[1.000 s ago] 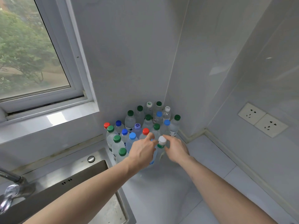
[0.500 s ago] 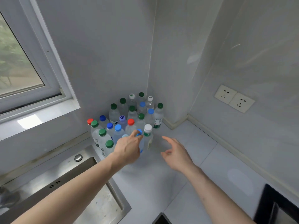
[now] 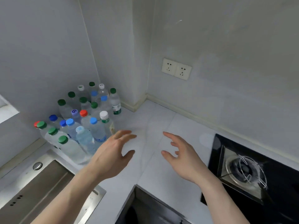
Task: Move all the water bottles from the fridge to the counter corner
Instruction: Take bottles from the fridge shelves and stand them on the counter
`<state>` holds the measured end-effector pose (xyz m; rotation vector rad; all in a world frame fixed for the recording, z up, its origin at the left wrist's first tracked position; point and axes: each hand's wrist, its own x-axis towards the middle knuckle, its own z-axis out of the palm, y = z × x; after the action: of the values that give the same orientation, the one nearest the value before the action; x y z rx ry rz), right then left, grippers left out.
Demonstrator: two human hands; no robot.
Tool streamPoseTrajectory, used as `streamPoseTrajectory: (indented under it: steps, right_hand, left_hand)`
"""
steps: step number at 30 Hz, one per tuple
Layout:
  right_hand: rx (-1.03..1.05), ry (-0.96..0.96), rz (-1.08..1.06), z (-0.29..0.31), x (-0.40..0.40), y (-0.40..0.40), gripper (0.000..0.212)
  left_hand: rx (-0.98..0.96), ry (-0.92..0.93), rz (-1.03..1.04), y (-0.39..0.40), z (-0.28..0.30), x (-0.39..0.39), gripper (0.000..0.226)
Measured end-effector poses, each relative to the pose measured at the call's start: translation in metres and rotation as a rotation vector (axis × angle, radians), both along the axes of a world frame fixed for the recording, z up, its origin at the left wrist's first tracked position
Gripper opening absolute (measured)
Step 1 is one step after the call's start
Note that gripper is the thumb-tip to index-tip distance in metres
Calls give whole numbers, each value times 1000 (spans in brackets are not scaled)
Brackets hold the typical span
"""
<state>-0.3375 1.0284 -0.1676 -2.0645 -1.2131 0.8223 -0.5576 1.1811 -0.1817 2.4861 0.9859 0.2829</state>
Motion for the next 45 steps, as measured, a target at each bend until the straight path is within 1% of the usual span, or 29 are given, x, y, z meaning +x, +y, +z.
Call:
streamPoseTrajectory:
  steps: [4,6,8,11,18,22,28,32,36,38,45]
  right_hand:
    - [21,-34,-99,5,16,-72,59]
    - [44,-70,-178,7,23,-125,58]
    - [41,-74,-219,5,26,-157,58]
    - [47,-54,-324,15,28,-227,58]
    - [73,-89,-544,25,24,-356,57]
    - [97,-118,-740,31,14,-451,57]
    - [117,-165,-1049,46,-13,-567,56]
    - [108,-217,-1237,52,-33,-628,55]
    - [90,-273,-1422,58,-48,-686,57]
    - [83,-291,-1516,62,-52,-714,56]
    - [15,-337,-1726,79,-40,-795,55]
  left_hand:
    - [13,-23,-133,-41,12,42,51]
    - [18,-16,-214,-80,21,70,50]
    - [-9,-31,-258,-108,26,84,50]
    - [-8,-54,-377,-167,35,112,48]
    - [-9,-42,-609,-270,40,146,47]
    - [13,-56,-821,-344,47,181,47]
    - [39,-67,-1136,-452,63,233,48]
    - [69,-108,-1329,-519,74,266,48]
    - [51,-146,-1508,-597,83,296,48]
    - [25,-170,-1604,-640,86,313,46]
    - [-94,-212,-1819,-756,94,369,43]
